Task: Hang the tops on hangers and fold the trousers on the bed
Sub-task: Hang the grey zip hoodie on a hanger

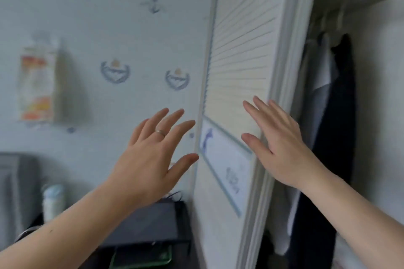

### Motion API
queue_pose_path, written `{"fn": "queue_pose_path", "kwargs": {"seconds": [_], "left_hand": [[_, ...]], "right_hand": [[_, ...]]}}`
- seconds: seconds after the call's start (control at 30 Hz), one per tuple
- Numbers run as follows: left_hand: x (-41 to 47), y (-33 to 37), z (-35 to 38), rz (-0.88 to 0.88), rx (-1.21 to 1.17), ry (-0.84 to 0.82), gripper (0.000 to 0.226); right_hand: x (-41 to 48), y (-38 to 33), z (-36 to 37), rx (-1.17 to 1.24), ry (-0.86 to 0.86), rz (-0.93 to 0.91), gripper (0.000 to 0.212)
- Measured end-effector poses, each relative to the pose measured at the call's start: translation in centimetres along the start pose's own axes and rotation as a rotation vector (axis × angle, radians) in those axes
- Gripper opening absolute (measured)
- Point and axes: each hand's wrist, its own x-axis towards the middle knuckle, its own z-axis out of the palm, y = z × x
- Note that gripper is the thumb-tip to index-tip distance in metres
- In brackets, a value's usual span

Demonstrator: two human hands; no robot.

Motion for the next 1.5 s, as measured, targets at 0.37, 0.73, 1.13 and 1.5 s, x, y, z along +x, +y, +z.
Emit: {"fn": "queue_pose_path", "kwargs": {"seconds": [0.37, 0.73, 1.13, 1.5], "left_hand": [[-32.8, -12.7, -13.8, -0.537, 0.158, -0.191, 0.071], [-62.9, -12.5, -24.6, -1.240, 0.277, -0.299, 0.082], [-78.6, -19.3, -28.5, -1.772, 0.263, -0.194, 0.102], [-87.9, -35.7, -25.8, -2.042, 0.097, -0.185, 0.082]], "right_hand": [[-8.0, -30.5, 12.6, 0.373, -0.264, -0.258, 0.065], [-18.5, -59.2, 23.6, 0.805, -0.726, -0.544, 0.066], [-20.7, -80.7, 35.2, 0.942, -1.173, -0.732, 0.072], [-16.1, -96.0, 51.9, 0.809, -1.492, -0.669, 0.058]]}}
